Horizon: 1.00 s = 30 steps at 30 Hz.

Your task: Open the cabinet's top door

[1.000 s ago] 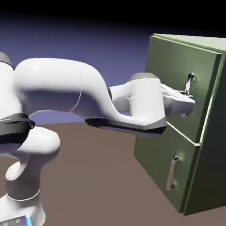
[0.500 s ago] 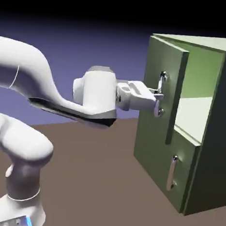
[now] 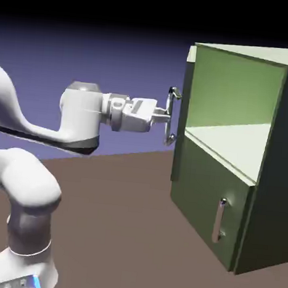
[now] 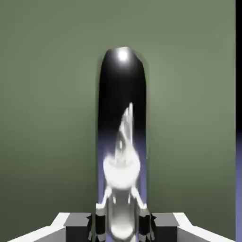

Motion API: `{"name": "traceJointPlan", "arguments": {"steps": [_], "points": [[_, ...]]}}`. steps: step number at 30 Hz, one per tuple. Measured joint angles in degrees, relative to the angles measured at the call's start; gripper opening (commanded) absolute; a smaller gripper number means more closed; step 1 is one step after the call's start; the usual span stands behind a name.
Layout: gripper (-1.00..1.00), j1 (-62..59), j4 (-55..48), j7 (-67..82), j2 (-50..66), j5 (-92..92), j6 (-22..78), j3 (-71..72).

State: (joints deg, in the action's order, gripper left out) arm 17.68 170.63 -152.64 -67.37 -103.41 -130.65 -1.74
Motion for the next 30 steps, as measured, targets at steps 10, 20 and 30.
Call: {"name": "traceJointPlan", "arguments": {"steps": [10,20,30], "points": [[-1.00,4.8,-0.1,4.2,-1.3,24.8,16.8,19.5],[-1.00,3.2,-10.8,2.4,8.9,45.6,36.5,40.3],[-1.00,-11.8,-30.1,-1.4,22.2,58.6,56.1,61.0]]}}
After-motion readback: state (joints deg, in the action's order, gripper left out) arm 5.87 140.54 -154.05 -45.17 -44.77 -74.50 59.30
